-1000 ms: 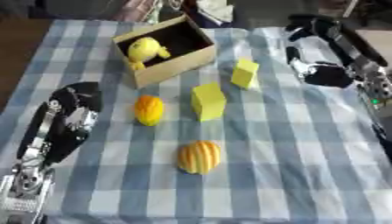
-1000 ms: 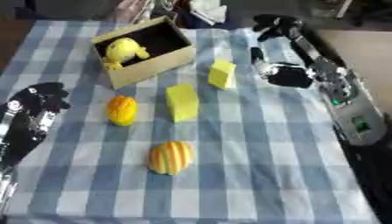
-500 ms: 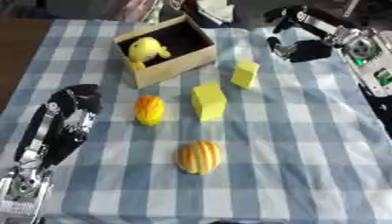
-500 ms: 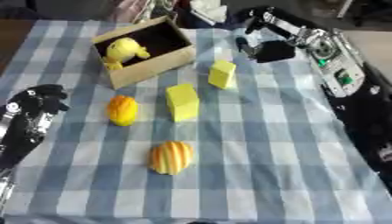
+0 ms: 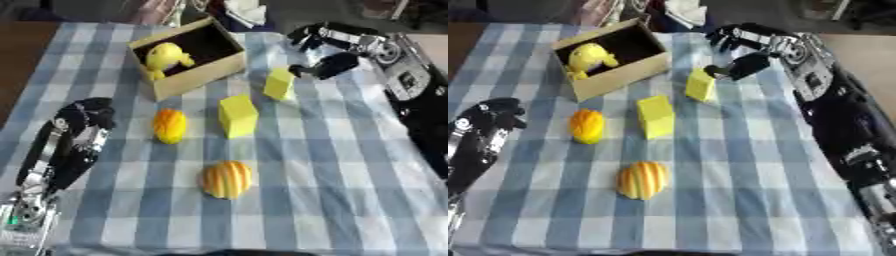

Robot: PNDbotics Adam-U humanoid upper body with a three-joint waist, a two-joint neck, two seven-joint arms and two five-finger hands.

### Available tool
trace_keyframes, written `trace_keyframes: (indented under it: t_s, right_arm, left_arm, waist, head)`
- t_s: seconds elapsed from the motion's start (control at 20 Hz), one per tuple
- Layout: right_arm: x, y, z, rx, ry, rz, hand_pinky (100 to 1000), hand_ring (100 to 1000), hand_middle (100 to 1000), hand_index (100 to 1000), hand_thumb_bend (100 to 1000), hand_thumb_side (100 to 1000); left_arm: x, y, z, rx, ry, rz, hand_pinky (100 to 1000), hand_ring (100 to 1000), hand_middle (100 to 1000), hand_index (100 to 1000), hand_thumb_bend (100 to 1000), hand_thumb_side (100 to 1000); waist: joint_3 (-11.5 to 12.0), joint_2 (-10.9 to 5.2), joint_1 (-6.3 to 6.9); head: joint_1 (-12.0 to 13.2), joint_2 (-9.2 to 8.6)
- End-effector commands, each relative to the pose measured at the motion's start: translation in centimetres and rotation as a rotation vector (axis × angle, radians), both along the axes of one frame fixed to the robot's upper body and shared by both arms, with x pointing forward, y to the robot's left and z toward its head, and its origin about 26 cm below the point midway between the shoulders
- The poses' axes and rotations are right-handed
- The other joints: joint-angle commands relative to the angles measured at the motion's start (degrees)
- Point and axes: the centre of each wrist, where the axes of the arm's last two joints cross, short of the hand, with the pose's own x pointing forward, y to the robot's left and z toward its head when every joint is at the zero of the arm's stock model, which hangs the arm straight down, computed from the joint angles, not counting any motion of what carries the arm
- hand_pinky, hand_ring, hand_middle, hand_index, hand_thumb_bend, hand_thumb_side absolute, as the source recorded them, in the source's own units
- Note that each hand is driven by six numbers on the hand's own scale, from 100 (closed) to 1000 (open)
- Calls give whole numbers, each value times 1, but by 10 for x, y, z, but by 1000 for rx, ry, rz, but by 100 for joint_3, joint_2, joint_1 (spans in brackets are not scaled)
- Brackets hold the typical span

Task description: Pick up objects on the table and place them in the box.

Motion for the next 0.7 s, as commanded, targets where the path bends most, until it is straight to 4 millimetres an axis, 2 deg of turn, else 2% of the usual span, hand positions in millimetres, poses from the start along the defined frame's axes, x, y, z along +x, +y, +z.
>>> trace_keyframes:
  t_s: [0.05,0.7]
  right_arm:
    - [7,-2,3,-59,25,-1,868,835,864,955,356,396]
    - [14,4,-19,-160,35,-63,870,849,877,961,366,423]
  left_arm:
    - [-1,0,5,11,-13,-4,738,601,631,780,205,698]
    - [0,-2,6,9,-15,-14,736,602,632,780,206,698]
  waist:
    - [14,-166,38]
    - [90,-139,58]
  head:
    - [-29,27]
    - [-90,27]
